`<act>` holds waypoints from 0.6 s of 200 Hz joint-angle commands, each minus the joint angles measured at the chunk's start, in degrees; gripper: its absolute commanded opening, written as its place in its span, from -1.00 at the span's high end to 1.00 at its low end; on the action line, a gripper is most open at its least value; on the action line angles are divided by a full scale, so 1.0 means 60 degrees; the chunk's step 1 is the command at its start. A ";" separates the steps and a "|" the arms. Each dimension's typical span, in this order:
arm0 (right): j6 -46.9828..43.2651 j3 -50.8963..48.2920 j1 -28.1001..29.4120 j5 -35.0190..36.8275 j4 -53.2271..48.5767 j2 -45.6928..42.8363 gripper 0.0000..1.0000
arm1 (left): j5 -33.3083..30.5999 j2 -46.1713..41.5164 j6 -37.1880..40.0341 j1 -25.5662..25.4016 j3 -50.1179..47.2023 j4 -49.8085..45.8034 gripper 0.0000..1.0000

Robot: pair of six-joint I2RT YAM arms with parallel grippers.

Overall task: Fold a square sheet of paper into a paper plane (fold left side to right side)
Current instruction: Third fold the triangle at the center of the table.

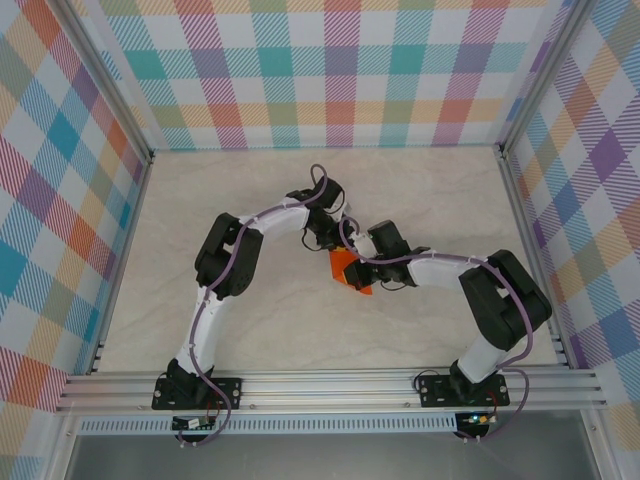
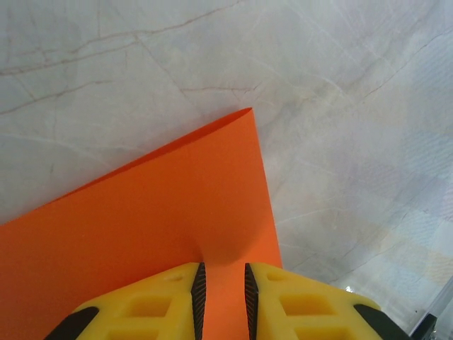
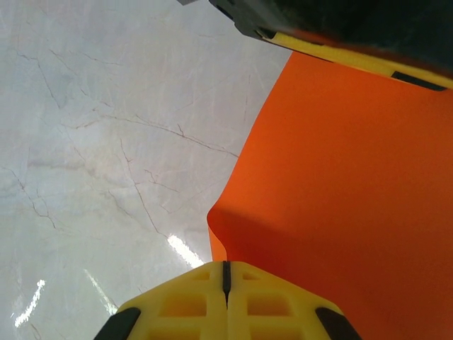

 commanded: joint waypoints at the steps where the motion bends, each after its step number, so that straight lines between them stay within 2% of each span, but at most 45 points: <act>1: 0.0106 -0.0037 0.0038 -0.0356 -0.0045 0.0082 1.00 | 0.0590 0.0034 -0.0005 -0.0256 0.0432 0.0016 0.52; 77: 0.0155 -0.0029 0.0042 -0.0387 -0.0027 0.0082 1.00 | 0.0718 0.0288 -0.0193 -0.0263 0.0597 0.0391 0.51; 120: 0.0162 -0.0074 0.0038 -0.0320 -0.0045 -0.0089 1.00 | 0.0153 0.0560 0.0135 -0.0263 0.0503 -0.0088 0.61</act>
